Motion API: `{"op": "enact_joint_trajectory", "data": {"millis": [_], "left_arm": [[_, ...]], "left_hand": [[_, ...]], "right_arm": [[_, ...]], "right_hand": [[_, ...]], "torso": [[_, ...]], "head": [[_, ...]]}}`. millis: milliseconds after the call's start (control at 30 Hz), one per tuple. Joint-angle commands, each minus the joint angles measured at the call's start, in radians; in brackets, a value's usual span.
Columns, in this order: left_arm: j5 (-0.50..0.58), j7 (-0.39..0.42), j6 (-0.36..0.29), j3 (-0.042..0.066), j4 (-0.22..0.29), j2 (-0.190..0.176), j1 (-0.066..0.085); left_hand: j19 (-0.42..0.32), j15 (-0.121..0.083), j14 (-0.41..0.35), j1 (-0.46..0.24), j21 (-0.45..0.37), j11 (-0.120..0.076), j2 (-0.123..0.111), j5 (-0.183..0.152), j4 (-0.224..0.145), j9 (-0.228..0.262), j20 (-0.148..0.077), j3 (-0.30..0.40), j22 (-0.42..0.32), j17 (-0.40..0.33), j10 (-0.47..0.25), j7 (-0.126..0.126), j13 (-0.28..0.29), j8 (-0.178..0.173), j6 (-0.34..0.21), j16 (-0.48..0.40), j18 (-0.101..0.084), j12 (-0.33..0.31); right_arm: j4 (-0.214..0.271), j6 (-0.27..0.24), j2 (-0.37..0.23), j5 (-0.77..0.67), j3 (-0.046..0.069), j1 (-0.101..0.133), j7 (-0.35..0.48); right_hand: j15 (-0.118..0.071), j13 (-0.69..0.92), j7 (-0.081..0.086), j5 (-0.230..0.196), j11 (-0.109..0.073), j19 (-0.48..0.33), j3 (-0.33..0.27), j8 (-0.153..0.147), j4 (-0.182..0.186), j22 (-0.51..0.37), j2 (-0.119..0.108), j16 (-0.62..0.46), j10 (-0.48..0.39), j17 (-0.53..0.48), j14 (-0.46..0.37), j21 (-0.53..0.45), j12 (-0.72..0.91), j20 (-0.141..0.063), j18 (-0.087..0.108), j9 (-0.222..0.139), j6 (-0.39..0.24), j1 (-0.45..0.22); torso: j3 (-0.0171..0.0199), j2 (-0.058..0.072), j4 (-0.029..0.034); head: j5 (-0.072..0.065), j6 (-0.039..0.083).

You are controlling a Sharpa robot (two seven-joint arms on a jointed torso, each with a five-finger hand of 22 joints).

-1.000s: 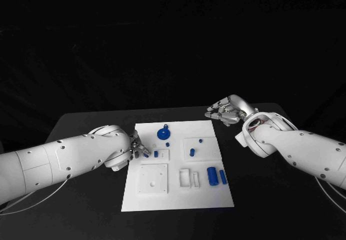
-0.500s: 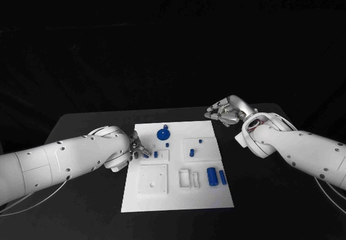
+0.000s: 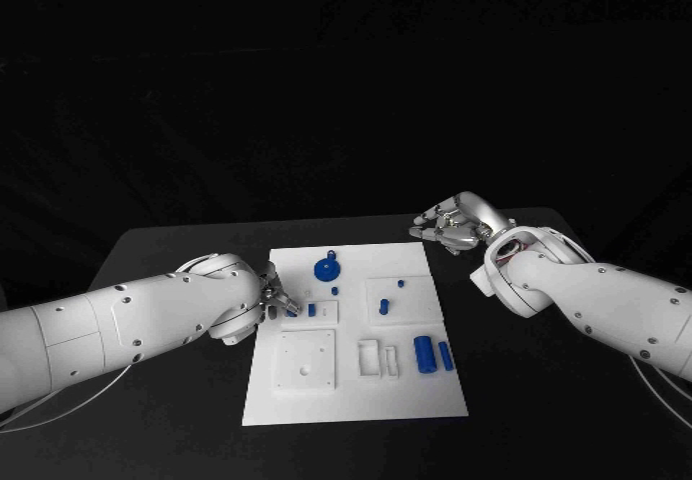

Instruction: Assemble the parts on the task board

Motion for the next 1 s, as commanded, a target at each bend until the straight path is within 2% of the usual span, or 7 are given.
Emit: {"op": "enact_joint_trajectory", "data": {"millis": [33, 733, 900, 1000], "left_arm": [[-0.023, 0.002, 0.022, -0.002, 0.006, 0.001, -0.005], [-0.033, -0.003, 0.032, -0.002, -0.003, 0.008, -0.006], [-0.033, 0.0, 0.029, -0.002, -0.006, 0.012, -0.006], [-0.032, 0.001, 0.029, -0.002, -0.009, 0.013, -0.006]], "left_hand": [[-0.002, -0.005, -0.001, 0.003, 0.004, -0.035, 0.011, 0.001, -0.067, 0.003, 0.006, 0.072, 0.02, -0.002, 0.018, -0.089, -0.001, 0.007, 0.127, -0.004, 0.016, -0.005], [-0.004, -0.005, -0.003, 0.001, 0.006, -0.034, 0.015, -0.022, -0.073, 0.008, 0.01, 0.073, 0.02, -0.012, 0.018, -0.088, -0.008, 0.012, 0.12, -0.009, 0.019, -0.006], [-0.003, -0.005, -0.003, -0.001, 0.005, -0.034, 0.013, -0.045, -0.063, 0.009, 0.011, 0.064, 0.019, -0.018, 0.018, -0.088, -0.011, 0.012, 0.118, -0.012, 0.021, -0.007], [-0.003, -0.005, -0.004, 0.0, 0.003, -0.034, 0.012, -0.095, -0.051, 0.009, 0.011, 0.052, 0.019, -0.022, 0.018, -0.089, -0.013, 0.013, 0.117, -0.014, 0.02, -0.008]], "right_arm": [[0.001, 0.007, 0.0, -0.001, 0.0, -0.001, 0.01], [0.002, 0.007, 0.0, -0.001, 0.0, -0.002, 0.01], [0.002, 0.007, 0.0, -0.001, 0.0, -0.002, 0.01], [0.002, 0.007, 0.0, -0.001, 0.0, -0.002, 0.01]], "right_hand": [[-0.002, -0.001, -0.001, 0.004, 0.0, 0.007, 0.002, -0.004, -0.002, 0.061, -0.005, -0.004, -0.006, -0.001, -0.004, -0.004, -0.005, 0.0, 0.01, 0.0, -0.005, -0.002], [-0.002, -0.001, -0.001, 0.004, 0.0, 0.007, 0.002, -0.004, -0.002, 0.061, -0.005, -0.004, -0.006, -0.001, -0.004, -0.004, -0.005, 0.0, 0.01, 0.0, -0.005, -0.002], [-0.002, -0.001, -0.001, 0.004, 0.0, 0.007, 0.002, -0.004, -0.002, 0.061, -0.005, -0.004, -0.006, -0.001, -0.004, -0.004, -0.005, 0.0, 0.01, 0.0, -0.005, -0.002], [-0.002, -0.001, -0.001, 0.004, 0.0, 0.007, 0.0, -0.004, -0.001, 0.061, -0.006, -0.005, -0.006, -0.001, -0.004, -0.005, -0.006, 0.0, 0.01, 0.0, -0.005, -0.004]], "torso": [[0.0002, 0.0, 0.0003], [0.0007, 0.001, -0.0004], [0.0006, 0.001, -0.0008], [0.0008, 0.001, -0.0005]], "head": [[0.0, 0.001], [-0.003, 0.003], [-0.003, 0.004], [-0.004, 0.004]]}}
